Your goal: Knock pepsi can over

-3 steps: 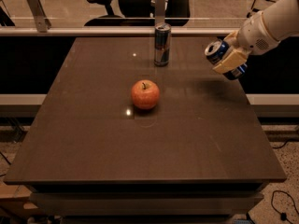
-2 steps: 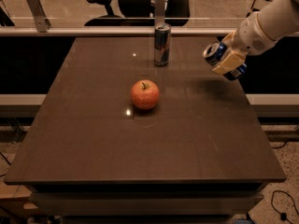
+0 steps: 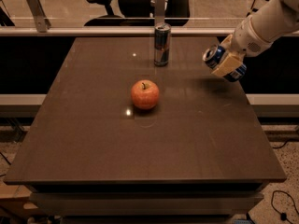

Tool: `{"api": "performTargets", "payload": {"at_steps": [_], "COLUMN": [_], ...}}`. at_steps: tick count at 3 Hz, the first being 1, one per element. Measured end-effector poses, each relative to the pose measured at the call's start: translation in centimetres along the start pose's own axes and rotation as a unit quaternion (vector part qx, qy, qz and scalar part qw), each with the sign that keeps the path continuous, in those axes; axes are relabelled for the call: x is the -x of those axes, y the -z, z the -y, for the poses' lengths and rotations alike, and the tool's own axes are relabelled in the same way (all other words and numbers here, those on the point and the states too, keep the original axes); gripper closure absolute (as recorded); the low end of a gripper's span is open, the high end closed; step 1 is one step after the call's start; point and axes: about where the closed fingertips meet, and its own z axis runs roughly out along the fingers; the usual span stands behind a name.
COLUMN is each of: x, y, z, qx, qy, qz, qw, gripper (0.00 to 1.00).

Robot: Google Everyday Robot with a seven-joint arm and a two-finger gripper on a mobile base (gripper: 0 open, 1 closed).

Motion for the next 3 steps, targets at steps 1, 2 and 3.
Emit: {"api": "performTargets", "payload": {"at_steps": [1,2,3], "x": [-0.5,-0.6,-0.7], "y": [-1.0,-1.6,-2.0], "z": [-0.1,-0.5,-0.7], "qx": [0.003,0.004,0.004], "qy": [0.005,0.018,0.031], "qz": [-0.025,-0.054,-0.080], "qw": [0.9997,0.9984,0.9963], "gripper": [1.00,1.00,1.00]}}
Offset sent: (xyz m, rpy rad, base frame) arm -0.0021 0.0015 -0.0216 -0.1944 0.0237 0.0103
